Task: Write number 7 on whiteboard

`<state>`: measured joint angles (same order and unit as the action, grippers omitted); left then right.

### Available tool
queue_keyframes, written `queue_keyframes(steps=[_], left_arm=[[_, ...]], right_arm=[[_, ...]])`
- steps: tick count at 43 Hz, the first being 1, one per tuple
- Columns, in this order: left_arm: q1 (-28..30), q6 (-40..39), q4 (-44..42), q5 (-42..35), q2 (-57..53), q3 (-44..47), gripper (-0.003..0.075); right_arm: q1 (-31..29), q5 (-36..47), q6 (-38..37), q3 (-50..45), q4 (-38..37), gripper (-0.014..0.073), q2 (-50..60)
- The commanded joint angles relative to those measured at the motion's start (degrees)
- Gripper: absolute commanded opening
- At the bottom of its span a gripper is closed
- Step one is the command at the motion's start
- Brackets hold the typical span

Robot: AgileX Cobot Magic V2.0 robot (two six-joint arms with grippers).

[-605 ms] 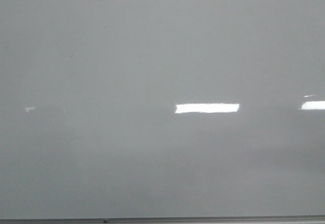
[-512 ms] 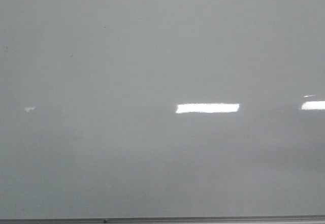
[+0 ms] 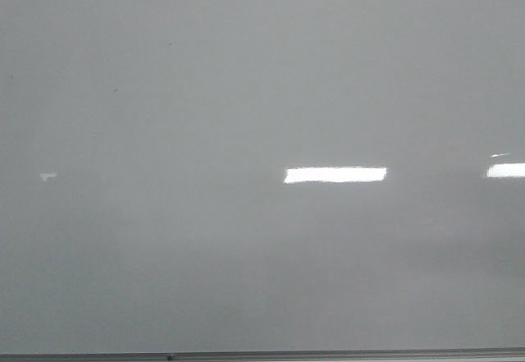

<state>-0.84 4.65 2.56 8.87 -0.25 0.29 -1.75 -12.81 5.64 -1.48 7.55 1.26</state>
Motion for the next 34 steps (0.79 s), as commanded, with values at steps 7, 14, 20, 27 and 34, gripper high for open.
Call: queue_keyframes(steps=[7, 14, 20, 27, 34], left_arm=[[-0.4, -0.6, 0.5, -4.7, -0.4, 0.3, -0.002], [-0.4, -0.6, 0.5, -4.7, -0.4, 0.3, -0.002], [-0.4, -0.6, 0.5, -4.8, -0.4, 0.3, -0.002], [-0.4, -0.6, 0.5, -5.8, -0.4, 0.3, -0.002], [-0.4, -0.6, 0.5, -12.5, -0.4, 0.2, -0.002]], right_arm=[[0.3, 4.2, 0.0, 0.2, -0.3, -0.0069, 0.4], [0.3, 4.2, 0.0, 0.2, -0.3, -0.0069, 0.4], [0.3, 4.3, 0.0, 0.2, -0.3, -0.0069, 0.4], [0.3, 4.8, 0.0, 0.2, -0.3, -0.0069, 0.4], [0.3, 9.2, 0.0, 0.2, -0.3, -0.0069, 0.4]])
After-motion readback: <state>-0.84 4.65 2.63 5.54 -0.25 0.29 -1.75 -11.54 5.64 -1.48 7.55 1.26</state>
